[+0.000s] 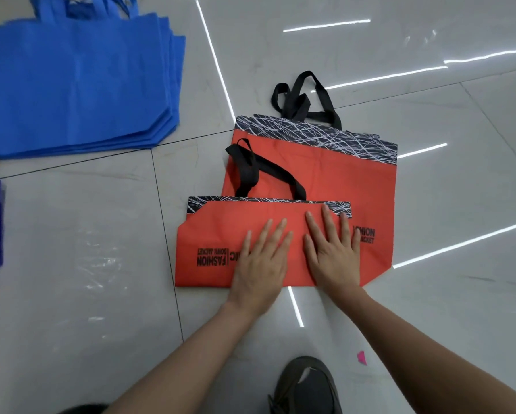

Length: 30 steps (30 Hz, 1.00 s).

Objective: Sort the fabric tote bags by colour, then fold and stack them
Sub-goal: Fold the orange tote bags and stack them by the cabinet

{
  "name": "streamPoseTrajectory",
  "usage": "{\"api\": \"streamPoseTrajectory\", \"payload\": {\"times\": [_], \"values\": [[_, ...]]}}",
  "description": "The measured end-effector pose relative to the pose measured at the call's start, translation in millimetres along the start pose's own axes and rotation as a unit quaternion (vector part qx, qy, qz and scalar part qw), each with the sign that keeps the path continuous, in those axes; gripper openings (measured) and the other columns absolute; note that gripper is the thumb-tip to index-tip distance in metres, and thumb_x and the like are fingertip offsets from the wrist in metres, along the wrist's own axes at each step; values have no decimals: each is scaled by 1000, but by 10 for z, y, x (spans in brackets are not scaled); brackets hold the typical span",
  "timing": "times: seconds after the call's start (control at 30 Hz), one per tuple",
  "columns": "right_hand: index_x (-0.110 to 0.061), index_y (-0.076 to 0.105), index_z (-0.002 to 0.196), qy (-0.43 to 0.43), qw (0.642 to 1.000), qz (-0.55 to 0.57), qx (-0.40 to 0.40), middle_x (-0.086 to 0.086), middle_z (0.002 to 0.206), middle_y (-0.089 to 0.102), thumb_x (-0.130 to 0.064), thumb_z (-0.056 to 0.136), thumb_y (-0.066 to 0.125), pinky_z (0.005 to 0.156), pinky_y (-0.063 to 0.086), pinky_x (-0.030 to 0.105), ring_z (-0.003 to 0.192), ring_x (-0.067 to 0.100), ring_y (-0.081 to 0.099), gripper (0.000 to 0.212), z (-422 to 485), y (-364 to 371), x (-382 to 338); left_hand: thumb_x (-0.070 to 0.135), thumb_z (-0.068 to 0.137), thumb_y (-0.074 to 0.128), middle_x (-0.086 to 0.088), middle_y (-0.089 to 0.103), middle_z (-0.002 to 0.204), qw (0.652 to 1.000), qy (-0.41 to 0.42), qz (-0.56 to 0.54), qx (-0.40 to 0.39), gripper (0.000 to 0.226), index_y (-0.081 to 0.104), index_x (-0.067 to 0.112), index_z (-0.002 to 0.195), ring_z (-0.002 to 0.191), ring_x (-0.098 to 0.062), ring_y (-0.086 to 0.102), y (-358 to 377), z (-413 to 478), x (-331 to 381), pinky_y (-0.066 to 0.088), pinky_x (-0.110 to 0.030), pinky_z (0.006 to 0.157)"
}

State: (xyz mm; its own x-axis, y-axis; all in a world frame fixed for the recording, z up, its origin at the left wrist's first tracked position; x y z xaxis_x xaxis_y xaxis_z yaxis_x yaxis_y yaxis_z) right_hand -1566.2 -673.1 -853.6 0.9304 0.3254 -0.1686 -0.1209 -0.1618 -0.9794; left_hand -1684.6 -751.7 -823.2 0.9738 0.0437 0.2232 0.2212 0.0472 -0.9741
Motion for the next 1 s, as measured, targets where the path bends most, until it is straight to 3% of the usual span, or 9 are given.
{"api": "streamPoseTrajectory", "payload": {"times": [0.07, 0.13, 0.27, 0.57, 0.67, 0.73, 0.87, 0.93, 1.0], "values": [[-41, 24, 147, 0, 1000, 0, 5, -7, 157, 19, -53, 94, 17, 113, 13, 55, 144, 30, 14, 54, 4, 8, 15, 31, 93, 32, 0, 36, 149, 999, -15, -25, -45, 47, 45, 21, 138, 136, -20, 35, 181, 87, 18, 31, -47, 108], [-41, 26, 146, -2, 1000, -1, 11, -7, 156, 23, -52, 94, 21, 112, 16, 55, 143, 30, 17, 53, 6, 6, 9, 36, 93, 32, 3, 37, 149, 998, -12, -18, -65, 49, 44, 26, 139, 136, -19, 36, 325, 59, -134, 25, -47, 110], [-42, 24, 146, -1, 1000, -1, 9, -8, 157, 21, -52, 94, 22, 113, 14, 54, 144, 29, 15, 53, 6, 4, 15, 42, 93, 31, 7, 33, 151, 999, -19, -7, -46, 50, 38, 31, 141, 139, -14, 25, 276, -18, -453, 11, -46, 111], [-46, 15, 147, 0, 1000, -11, -15, -10, 158, 13, -56, 93, 14, 115, 5, 52, 146, 26, 5, 55, 15, 25, 14, 56, 93, 16, 9, 4, 156, 990, -129, -8, -52, 55, 12, 41, 146, 144, -19, 9, 145, -300, -1395, 12, -52, 112], [-42, 25, 146, -6, 1000, -8, -11, -8, 157, 18, -56, 92, 15, 114, 1, 53, 145, 27, 7, 57, 15, -20, -23, 57, 92, 16, 8, 6, 156, 991, -127, -10, -46, 56, 13, 40, 146, 144, -20, 10, 136, -315, -1404, 13, -51, 112], [-31, 45, 137, -2, 1000, 14, 20, 0, 153, 31, -52, 90, 25, 113, 0, 54, 143, 31, 16, 56, 75, -134, -78, 56, 93, 17, 5, 11, 157, 991, -125, -3, -39, 56, 15, 39, 146, 143, -22, 14, 123, -308, -1389, 16, -52, 111], [-7, 54, 122, -39, 988, 87, 120, 19, 133, 50, -38, 86, 47, 107, 26, 49, 126, 39, 42, 48, 448, -481, -380, 54, 93, 20, 3, 15, 156, 992, -126, -6, -33, 56, 17, 38, 146, 143, -23, 16, 107, -319, -1379, 16, -52, 111], [-2, 45, 132, -50, 986, 142, 77, 20, 127, 51, -28, 86, 58, 97, 38, 46, 114, 39, 50, 54, 697, -519, -579, 51, 91, 26, -2, 23, 155, 992, -124, -17, -20, 55, 29, 34, 144, 141, -27, 22, 54, -287, -1348, 18, -52, 110], [-4, 32, 140, -22, 996, 81, 5, 19, 125, 49, -27, 88, 59, 92, 39, 44, 110, 39, 50, 63, 910, -435, -703, 44, 88, 32, -8, 34, 150, 992, -124, -34, 6, 53, 50, 24, 134, 138, -31, 30, -54, -203, -1292, 19, -52, 110]]}}
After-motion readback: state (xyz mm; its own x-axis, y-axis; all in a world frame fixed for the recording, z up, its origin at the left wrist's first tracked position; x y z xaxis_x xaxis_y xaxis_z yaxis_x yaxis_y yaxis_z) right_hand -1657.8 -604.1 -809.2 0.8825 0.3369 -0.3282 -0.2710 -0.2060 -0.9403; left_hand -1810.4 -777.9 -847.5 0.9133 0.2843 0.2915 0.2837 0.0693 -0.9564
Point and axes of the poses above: each hand's wrist, its own z-axis towards the middle knuckle, its own y-axis out of the palm, x = y × z, the point moved 8 cm from there along z, towards the middle knuckle
